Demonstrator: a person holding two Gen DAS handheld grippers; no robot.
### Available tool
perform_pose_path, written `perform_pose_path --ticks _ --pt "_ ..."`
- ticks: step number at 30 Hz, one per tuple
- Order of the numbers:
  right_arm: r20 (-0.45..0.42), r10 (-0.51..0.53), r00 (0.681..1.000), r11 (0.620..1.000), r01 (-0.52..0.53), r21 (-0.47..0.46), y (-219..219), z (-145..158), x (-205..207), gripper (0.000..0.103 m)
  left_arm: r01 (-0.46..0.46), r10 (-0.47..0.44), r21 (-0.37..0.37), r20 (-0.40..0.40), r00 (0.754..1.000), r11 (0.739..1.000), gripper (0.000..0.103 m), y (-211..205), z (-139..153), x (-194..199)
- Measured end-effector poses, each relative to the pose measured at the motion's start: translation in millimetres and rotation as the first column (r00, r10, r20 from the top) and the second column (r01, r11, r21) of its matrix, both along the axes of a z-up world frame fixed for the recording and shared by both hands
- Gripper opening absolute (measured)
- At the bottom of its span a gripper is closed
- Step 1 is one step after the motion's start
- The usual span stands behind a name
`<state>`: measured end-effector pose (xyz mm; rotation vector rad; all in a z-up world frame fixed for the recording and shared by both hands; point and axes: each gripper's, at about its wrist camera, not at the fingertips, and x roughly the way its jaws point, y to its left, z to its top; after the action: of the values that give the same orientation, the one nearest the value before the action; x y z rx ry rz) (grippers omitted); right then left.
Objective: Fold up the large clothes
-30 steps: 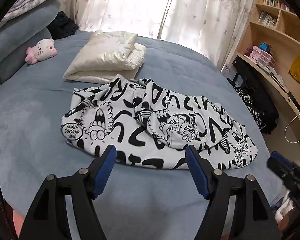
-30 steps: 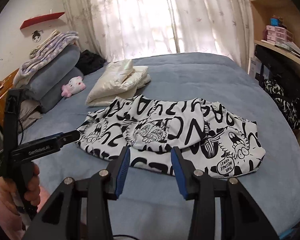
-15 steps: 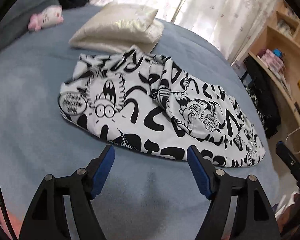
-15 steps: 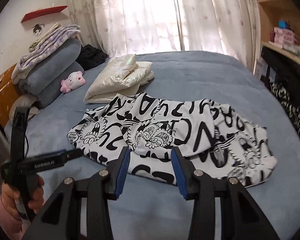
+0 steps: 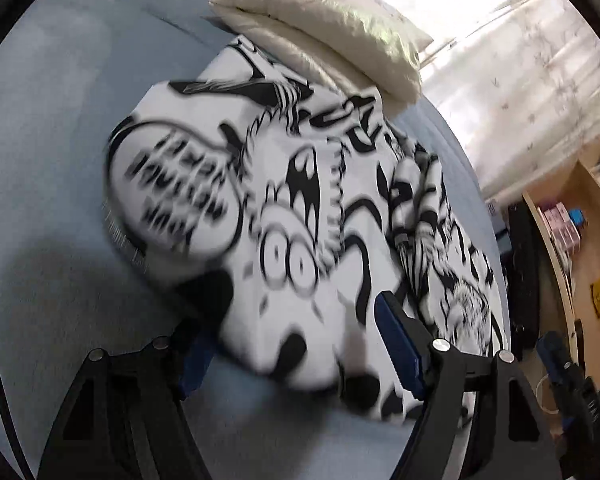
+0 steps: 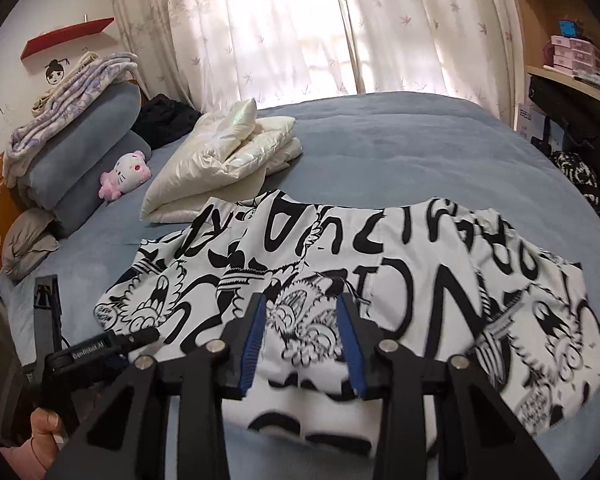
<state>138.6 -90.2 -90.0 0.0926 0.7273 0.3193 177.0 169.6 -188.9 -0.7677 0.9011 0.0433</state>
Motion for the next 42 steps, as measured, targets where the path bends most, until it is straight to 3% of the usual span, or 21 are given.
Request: perform_pose_path --ticks 5,8,9,10,12,16,20,23,25,30,32,35,38,42 --pt "-0.021 -0.021 1.000 1.000 0.021 -0.021 11.7 -21.8 35.1 0.024 -0.027 0.026 0.038 0.018 1.000 0.999 0.076 -2.1 -1.9 31.3" --pt "-0.040 -0.036 0.999 0.998 0.033 -0.061 16.7 -42.1 57.0 0.015 -0.078 0.075 0.076 0.044 0.996 0.994 0.049 -1.8 4.4 38.4" --pt "-0.055 -0.035 0.998 0.997 0.032 -0.065 18.8 -49.5 62.3 0.013 -0.084 0.079 0.101 0.056 0.995 0.991 0.031 -2.9 7.9 40.2" --pt "-0.070 -0.031 0.997 0.998 0.027 -0.063 19.8 -56.8 65.7 0.012 -0.084 0.076 0.123 0.075 0.994 0.989 0.019 -3.8 12.4 41.1" --pt "-0.100 -0.022 0.995 0.997 0.014 -0.079 23.5 -73.4 70.3 0.012 -0.083 0.055 0.201 0.142 0.988 0.976 0.011 -11.7 29.8 38.8" --pt "-0.123 -0.013 0.992 0.996 0.002 -0.093 24.9 -95.3 69.5 0.012 -0.057 -0.053 0.387 0.269 0.962 0.920 0.007 -52.0 73.1 32.7" --pt "-0.145 0.002 0.989 1.000 -0.004 -0.015 13.4 -97.9 69.7 0.012 0.013 -0.236 0.505 0.379 0.895 0.863 0.006 -109.7 117.1 26.7" --pt "-0.165 0.025 0.986 0.998 -0.016 0.056 5.2 -98.9 70.1 0.012 0.096 -0.354 0.540 0.397 0.847 0.836 0.006 -154.1 135.5 31.2" --pt "-0.188 0.056 0.981 0.990 -0.030 0.137 -4.5 -100.6 69.0 0.012 0.138 -0.403 0.557 0.387 0.829 0.819 0.006 -177.5 141.2 34.9" --pt "-0.241 0.163 0.957 0.917 -0.056 0.396 -47.0 -95.0 50.1 0.012 0.228 -0.502 0.608 0.327 0.801 0.760 0.006 -237.9 145.9 53.6" --pt "-0.218 0.100 0.971 0.902 0.005 0.433 -83.3 -81.7 25.3 0.012 0.252 -0.527 0.624 0.305 0.793 0.740 0.006 -261.1 145.0 61.5" --pt "-0.182 -0.089 0.979 0.909 0.154 0.387 -141.9 -66.2 -8.0 0.012 0.292 -0.567 0.637 0.280 0.775 0.714 0.006 -297.9 140.6 67.9" --pt "-0.149 -0.305 0.941 0.883 0.338 0.325 -202.0 -58.1 -39.3 0.012 0.334 -0.627 0.669 0.254 0.737 0.664 0.006 -345.8 131.5 67.4" --pt "-0.128 -0.503 0.855 0.792 0.515 0.327 -265.1 -57.2 -76.5 0.012 0.414 -0.717 0.711 0.182 0.673 0.569 0.006 -410.3 106.8 55.0"
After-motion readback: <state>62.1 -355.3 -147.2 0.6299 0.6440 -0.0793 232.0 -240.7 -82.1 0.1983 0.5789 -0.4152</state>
